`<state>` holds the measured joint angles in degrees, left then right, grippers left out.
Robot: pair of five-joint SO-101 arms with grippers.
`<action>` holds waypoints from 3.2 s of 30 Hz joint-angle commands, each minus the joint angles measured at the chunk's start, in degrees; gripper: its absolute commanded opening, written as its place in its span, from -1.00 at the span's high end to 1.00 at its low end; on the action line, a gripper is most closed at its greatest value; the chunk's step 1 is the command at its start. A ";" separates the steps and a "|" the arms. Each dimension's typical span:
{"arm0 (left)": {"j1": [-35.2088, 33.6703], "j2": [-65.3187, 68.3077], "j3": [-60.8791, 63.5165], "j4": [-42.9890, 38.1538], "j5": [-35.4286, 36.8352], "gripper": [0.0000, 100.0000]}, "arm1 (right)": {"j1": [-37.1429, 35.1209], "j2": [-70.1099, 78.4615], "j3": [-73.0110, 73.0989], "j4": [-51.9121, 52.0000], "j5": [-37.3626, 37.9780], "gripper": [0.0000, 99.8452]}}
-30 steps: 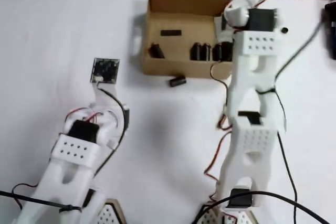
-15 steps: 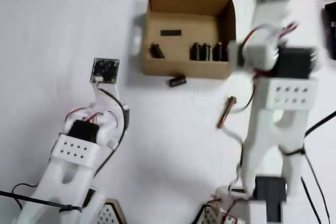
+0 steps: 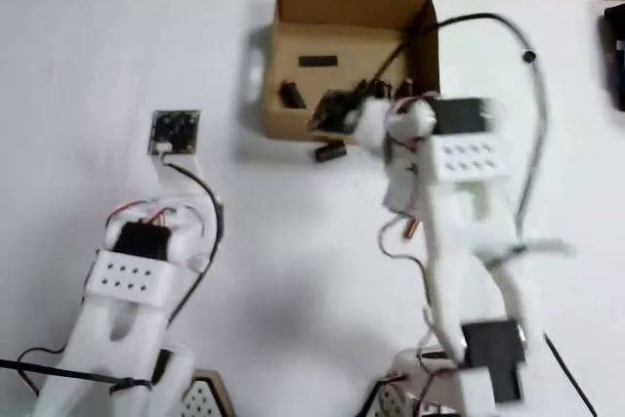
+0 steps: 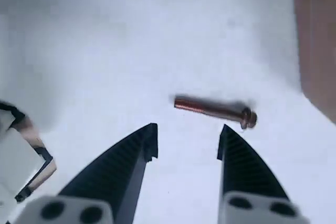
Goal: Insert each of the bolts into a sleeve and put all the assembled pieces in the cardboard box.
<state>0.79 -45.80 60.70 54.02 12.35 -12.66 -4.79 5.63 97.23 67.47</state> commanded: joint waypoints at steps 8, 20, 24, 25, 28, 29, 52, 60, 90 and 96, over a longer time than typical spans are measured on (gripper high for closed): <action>-0.70 -1.32 -0.31 0.00 0.09 0.96 | -9.63 24.84 -16.00 2.59 7.56 0.63; -0.44 -1.32 -0.31 0.00 0.35 0.96 | -10.07 38.29 -36.84 2.59 8.79 0.63; -0.35 -1.32 -0.31 0.00 0.44 0.96 | -9.54 43.30 -43.25 2.42 12.66 0.63; -0.35 -1.32 -0.31 0.00 0.44 0.96 | -9.54 44.79 -45.19 2.42 13.01 0.63; -0.35 -1.32 -0.31 0.00 0.35 0.96 | -8.92 49.54 -51.43 2.42 13.10 0.63; -0.35 -1.32 -0.31 0.00 0.26 0.96 | -8.40 51.12 -53.54 2.42 13.10 0.63; -0.26 -1.32 -0.31 0.26 0.26 0.96 | -7.34 65.54 -64.53 2.77 12.84 0.63; -0.26 -1.32 -0.31 0.35 0.35 0.96 | -7.08 66.07 -64.79 3.30 12.84 0.89; 22.86 16.18 -30.55 5.54 13.27 0.95 | 30.11 4.44 -60.57 3.82 -44.66 0.96; 34.37 43.34 -61.41 15.82 15.65 0.81 | 43.12 -9.01 -38.07 3.03 -44.92 0.96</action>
<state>30.15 -13.71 16.84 65.71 27.38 24.62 -6.37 -41.76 100.13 22.90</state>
